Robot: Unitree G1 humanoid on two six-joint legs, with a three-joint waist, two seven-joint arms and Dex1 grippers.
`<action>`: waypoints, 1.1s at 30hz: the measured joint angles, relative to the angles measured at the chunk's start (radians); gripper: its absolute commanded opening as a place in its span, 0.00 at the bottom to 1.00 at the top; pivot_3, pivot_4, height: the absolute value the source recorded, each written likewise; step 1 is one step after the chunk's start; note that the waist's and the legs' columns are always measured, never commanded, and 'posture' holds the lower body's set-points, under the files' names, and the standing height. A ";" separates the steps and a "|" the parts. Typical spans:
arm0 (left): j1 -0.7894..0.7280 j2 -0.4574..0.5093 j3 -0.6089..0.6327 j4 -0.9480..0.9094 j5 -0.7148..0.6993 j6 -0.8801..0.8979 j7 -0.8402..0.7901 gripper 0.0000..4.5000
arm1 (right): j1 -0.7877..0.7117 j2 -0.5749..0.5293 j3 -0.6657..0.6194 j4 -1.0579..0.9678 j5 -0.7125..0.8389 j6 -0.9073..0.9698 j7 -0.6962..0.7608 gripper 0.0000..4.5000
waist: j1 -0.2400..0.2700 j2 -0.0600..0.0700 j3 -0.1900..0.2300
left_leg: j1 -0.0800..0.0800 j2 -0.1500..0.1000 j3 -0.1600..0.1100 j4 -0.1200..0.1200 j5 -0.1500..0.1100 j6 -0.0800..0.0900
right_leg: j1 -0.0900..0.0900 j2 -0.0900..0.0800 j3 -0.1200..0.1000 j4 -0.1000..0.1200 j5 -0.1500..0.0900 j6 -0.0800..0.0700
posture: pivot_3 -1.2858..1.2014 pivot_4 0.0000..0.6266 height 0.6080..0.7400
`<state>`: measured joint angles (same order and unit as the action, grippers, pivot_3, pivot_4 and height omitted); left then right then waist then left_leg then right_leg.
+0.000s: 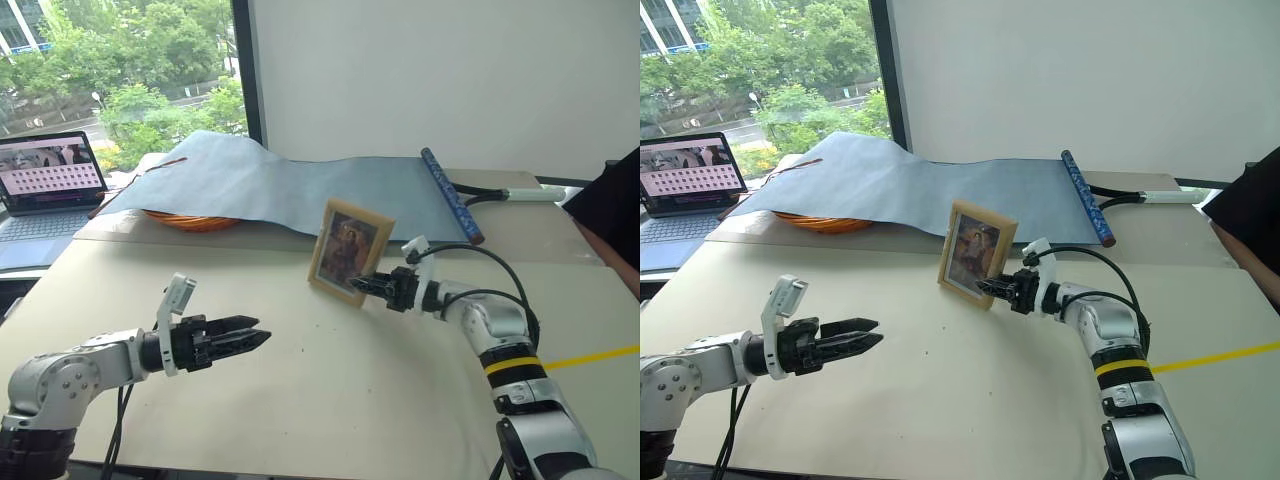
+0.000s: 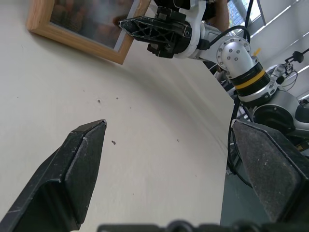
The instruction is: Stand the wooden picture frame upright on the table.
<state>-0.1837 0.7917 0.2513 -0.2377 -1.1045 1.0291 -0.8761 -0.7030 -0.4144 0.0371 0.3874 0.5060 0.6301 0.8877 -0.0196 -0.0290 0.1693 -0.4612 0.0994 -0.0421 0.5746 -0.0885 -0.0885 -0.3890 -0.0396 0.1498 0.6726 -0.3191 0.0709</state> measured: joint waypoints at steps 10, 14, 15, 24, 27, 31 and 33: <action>0.009 0.000 0.003 -0.002 0.025 -0.019 -0.015 1.00 | 0.054 -0.001 0.012 -0.070 0.002 0.065 0.071 0.28 | 0.001 0.000 0.000 | 0.000 0.000 0.000 0.000 0.000 0.000 | 0.000 0.000 0.000 0.000 0.000 0.000 | 0.52 0.24 0.80; 0.006 0.000 -0.024 -0.003 0.091 -0.064 -0.020 1.00 | 0.071 -0.003 0.028 -0.095 -0.024 0.026 0.080 0.55 | -0.002 0.000 0.000 | 0.000 0.000 0.000 0.000 0.000 0.000 | 0.000 0.000 0.000 0.000 0.000 0.000 | 0.52 0.24 0.80; 0.005 0.000 -0.033 -0.004 0.108 -0.077 -0.023 1.00 | 0.091 -0.009 0.027 -0.106 -0.024 0.026 0.087 0.63 | -0.001 0.000 0.000 | 0.000 0.000 0.000 0.000 0.000 0.000 | 0.000 0.000 0.000 0.000 0.000 0.000 | 0.52 0.24 0.80; 0.042 -0.139 -0.036 0.016 0.391 -0.438 0.041 1.00 | 0.336 -0.205 -0.153 -0.388 0.026 0.044 0.081 0.99 | 0.012 0.000 0.000 | 0.000 0.000 0.000 0.000 0.000 0.000 | 0.001 -0.001 0.000 -0.002 0.000 0.000 | 0.52 0.24 0.80; 0.059 -0.160 -0.038 0.026 0.461 -0.508 0.076 1.00 | 0.447 -0.201 -0.192 -0.488 0.009 -0.020 0.039 0.99 | 0.002 0.000 0.000 | 0.000 0.000 0.000 0.000 0.000 0.000 | 0.001 0.000 0.000 -0.002 0.000 0.000 | 0.52 0.24 0.80; 0.089 -0.171 -0.083 0.041 0.604 -0.592 0.143 1.00 | 0.610 -0.125 -0.231 -0.660 -0.086 -0.211 -0.090 0.99 | -0.005 0.000 0.000 | 0.000 0.000 0.000 0.000 0.000 0.000 | 0.001 -0.001 0.000 -0.002 -0.002 0.003 | 0.52 0.24 0.80; 0.105 -0.190 -0.118 0.056 0.664 -0.639 0.159 1.00 | 0.671 -0.086 -0.242 -0.718 -0.128 -0.259 -0.167 0.99 | -0.002 0.000 0.000 | 0.000 0.000 0.000 0.001 0.000 0.000 | 0.002 -0.001 0.000 -0.002 -0.002 0.003 | 0.52 0.24 0.80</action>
<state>-0.0786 0.6019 0.1338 -0.1818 -0.4402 0.3898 -0.7169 -0.0319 -0.5004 -0.2049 -0.3302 0.3777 0.3714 0.7204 -0.0211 -0.0287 0.1691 -0.4609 0.0991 -0.0420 0.5760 -0.0887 -0.0882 -0.3874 -0.0402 0.1502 0.6702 -0.3206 0.0740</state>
